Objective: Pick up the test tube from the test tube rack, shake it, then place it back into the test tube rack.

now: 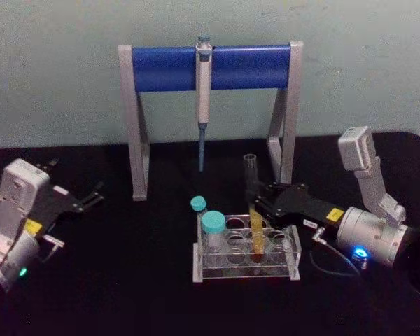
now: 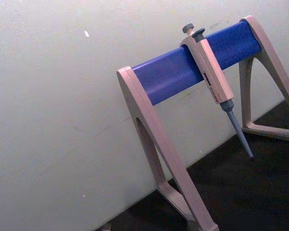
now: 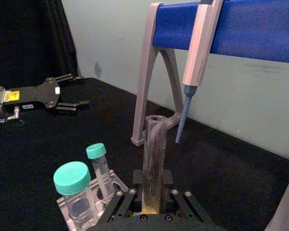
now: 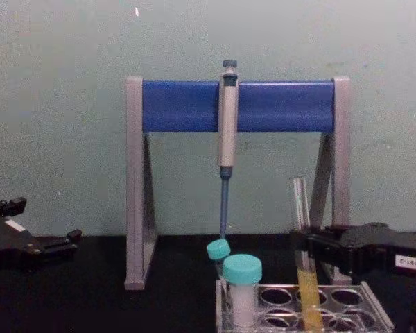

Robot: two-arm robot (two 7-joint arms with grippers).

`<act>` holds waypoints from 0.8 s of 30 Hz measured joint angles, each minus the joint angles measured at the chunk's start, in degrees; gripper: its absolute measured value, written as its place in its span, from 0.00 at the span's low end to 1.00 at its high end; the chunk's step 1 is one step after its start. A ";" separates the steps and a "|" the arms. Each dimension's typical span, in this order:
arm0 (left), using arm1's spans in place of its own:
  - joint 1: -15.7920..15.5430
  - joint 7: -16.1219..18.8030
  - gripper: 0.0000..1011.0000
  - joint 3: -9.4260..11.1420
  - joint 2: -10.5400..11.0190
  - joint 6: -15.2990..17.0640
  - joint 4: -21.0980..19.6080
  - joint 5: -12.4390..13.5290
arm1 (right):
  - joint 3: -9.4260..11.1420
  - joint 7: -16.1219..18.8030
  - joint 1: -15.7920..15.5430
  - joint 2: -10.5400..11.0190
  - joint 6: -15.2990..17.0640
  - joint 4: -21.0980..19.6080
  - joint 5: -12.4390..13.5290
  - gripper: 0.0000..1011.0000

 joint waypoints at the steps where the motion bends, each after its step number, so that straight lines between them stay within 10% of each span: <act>1: 0.00 0.00 1.00 0.00 0.00 0.00 0.00 0.00 | 0.00 0.00 0.00 0.00 0.00 0.00 0.00 0.24; 24: 0.00 0.00 1.00 0.00 0.00 0.00 0.00 0.00 | 0.38 -0.28 -0.72 -0.02 -1.85 -0.48 -0.08 0.22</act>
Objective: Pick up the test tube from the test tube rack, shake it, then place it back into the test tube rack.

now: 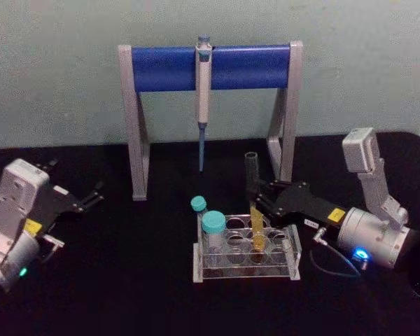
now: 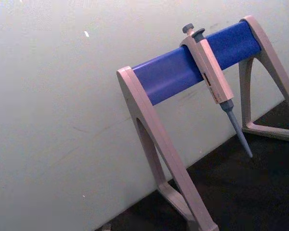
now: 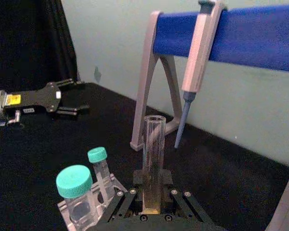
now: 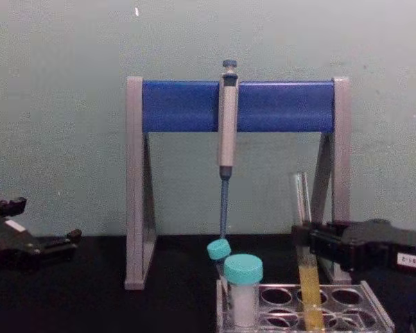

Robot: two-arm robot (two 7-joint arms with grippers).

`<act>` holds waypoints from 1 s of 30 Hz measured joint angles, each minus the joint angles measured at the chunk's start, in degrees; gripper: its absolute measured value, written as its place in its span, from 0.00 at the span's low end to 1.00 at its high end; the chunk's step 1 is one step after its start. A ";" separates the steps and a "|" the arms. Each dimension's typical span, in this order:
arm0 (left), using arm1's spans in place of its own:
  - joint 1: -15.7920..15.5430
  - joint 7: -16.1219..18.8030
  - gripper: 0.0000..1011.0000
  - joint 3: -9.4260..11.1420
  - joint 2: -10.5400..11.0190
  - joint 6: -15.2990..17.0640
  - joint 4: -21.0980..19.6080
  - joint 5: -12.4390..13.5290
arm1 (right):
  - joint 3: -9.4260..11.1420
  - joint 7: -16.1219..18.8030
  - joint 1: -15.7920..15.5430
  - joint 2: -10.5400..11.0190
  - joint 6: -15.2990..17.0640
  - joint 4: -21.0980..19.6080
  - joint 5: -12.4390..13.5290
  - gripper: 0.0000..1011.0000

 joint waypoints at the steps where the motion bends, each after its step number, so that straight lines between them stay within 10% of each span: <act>1: 0.00 0.00 1.00 0.00 0.00 0.00 0.00 0.00 | 0.09 -0.07 -0.18 0.00 -0.42 -0.15 -0.02 0.22; 30: 0.00 0.00 1.00 0.00 0.00 0.00 0.00 0.00 | 6.12 -0.83 -7.34 -0.60 -12.93 -7.67 -0.99 0.22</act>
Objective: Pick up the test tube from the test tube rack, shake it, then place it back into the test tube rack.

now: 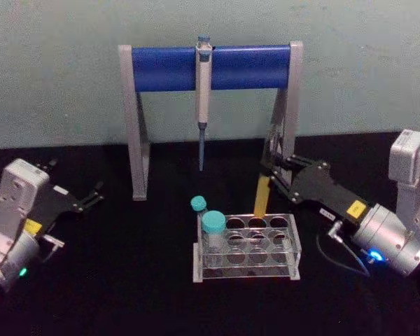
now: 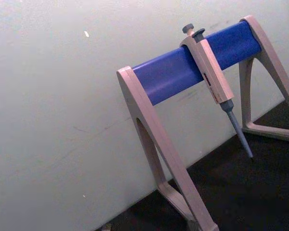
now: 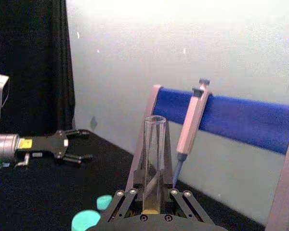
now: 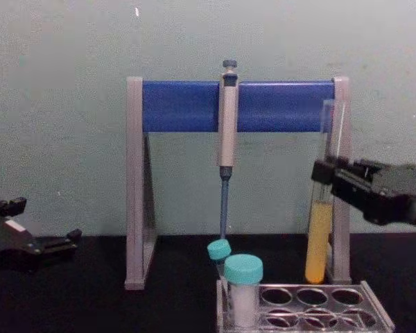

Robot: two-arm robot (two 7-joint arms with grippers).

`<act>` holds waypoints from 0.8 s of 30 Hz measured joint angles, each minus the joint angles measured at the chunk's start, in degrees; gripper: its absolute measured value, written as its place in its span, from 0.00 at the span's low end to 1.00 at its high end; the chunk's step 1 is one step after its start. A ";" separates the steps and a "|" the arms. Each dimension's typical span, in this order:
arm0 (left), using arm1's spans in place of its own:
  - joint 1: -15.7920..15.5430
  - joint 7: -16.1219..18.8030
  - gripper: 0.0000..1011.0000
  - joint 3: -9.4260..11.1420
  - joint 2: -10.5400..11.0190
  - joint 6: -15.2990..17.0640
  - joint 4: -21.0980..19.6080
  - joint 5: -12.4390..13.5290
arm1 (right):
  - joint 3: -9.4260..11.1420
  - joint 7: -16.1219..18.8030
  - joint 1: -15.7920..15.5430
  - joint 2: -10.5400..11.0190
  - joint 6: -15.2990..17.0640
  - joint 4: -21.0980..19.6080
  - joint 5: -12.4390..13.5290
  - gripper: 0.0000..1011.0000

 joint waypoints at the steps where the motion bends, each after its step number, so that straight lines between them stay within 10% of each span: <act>1: 0.00 0.00 1.00 0.00 0.00 0.00 0.00 0.00 | 0.09 -0.04 0.06 -0.06 -0.11 -0.13 -0.09 0.22; 24: 0.00 0.00 1.00 0.00 0.00 0.00 0.00 0.00 | -0.02 -0.07 3.20 -2.55 -0.04 2.10 -1.40 0.22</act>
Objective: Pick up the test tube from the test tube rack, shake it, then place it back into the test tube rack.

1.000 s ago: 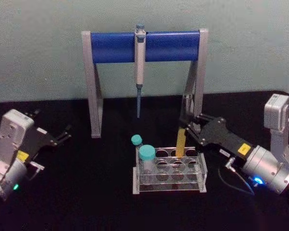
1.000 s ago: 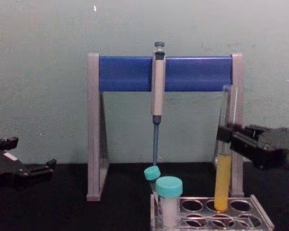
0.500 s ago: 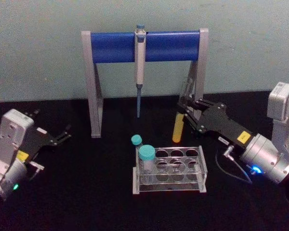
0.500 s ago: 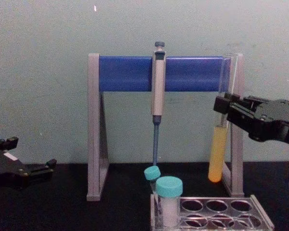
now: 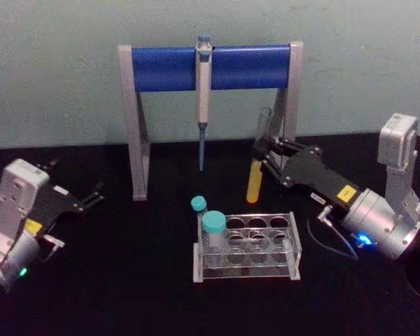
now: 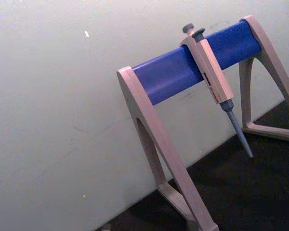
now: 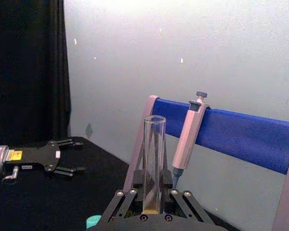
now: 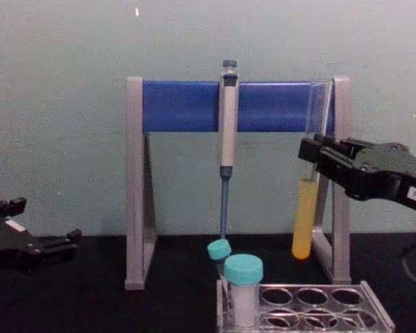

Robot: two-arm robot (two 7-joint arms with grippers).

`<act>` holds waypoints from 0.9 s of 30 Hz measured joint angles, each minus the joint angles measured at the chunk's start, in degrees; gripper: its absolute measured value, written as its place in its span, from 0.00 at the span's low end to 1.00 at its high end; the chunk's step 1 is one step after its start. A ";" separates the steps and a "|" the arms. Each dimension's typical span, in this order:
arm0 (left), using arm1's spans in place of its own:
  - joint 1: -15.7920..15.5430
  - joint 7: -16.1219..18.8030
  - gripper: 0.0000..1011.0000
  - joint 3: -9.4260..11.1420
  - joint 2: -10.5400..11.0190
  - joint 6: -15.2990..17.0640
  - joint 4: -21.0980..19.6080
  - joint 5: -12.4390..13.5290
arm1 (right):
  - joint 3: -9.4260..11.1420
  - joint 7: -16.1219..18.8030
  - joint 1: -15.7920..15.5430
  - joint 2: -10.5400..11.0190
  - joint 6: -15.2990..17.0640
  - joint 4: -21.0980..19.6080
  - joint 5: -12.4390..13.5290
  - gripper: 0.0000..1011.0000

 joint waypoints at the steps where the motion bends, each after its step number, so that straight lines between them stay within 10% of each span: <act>1: 0.00 0.00 1.00 0.00 0.00 0.00 0.00 0.00 | -0.03 0.00 0.25 -0.18 0.00 0.35 -0.05 0.22; 27: 0.00 0.00 1.00 0.00 0.00 0.00 0.00 0.00 | 4.05 -2.71 -8.41 4.02 3.20 -8.30 0.26 0.22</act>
